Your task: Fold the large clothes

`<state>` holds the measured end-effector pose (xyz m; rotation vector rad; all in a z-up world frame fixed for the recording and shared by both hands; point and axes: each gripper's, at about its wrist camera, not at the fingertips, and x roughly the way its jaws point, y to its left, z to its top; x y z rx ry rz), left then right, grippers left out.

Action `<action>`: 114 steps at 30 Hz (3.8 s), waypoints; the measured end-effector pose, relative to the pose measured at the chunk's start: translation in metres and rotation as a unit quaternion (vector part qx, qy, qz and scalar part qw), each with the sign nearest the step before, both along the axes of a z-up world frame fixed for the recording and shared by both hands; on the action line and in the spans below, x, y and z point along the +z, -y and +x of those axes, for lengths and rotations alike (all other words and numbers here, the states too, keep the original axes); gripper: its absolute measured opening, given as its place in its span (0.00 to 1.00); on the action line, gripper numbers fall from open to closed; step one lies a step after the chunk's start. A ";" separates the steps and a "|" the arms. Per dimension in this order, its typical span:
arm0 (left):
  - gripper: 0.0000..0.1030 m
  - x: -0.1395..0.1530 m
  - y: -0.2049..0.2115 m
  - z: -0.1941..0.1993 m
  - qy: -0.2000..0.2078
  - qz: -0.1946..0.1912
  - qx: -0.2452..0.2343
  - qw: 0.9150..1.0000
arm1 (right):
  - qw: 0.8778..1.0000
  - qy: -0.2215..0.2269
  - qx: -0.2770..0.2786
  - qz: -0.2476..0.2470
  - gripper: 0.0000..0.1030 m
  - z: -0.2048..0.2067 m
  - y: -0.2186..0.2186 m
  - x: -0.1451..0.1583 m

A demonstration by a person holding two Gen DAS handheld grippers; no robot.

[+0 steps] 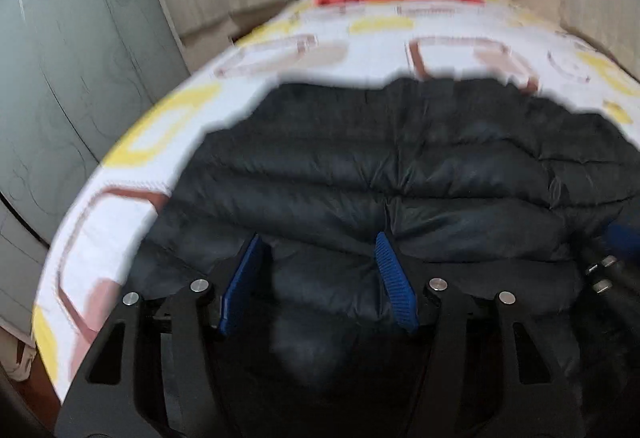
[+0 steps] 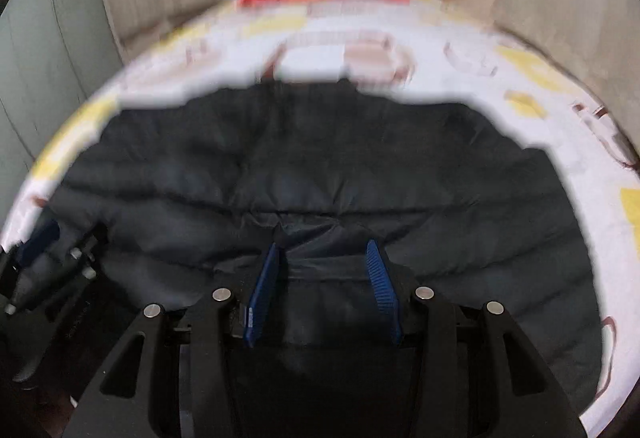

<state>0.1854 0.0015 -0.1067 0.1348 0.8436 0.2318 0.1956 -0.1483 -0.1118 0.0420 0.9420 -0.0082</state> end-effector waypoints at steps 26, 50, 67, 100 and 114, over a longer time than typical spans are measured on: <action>0.51 -0.004 -0.013 0.014 0.027 -0.021 0.004 0.999 | 0.999 0.029 -0.005 0.012 0.47 0.007 -0.008 -0.010; 0.66 0.023 -0.046 -0.005 0.033 -0.080 0.011 0.996 | 0.998 0.061 -0.008 -0.008 0.46 -0.001 -0.020 -0.019; 0.81 0.001 -0.206 -0.010 0.016 -0.368 0.133 0.920 | 0.998 0.062 -0.008 -0.009 0.46 -0.001 -0.019 -0.018; 0.68 -0.037 -0.174 0.020 -0.023 -0.486 0.075 0.870 | 0.998 0.063 -0.008 -0.010 0.46 -0.001 -0.020 -0.018; 0.41 -0.041 -0.182 0.015 -0.022 -0.504 0.101 0.857 | 0.985 0.107 -0.065 0.120 0.69 -0.004 0.062 0.026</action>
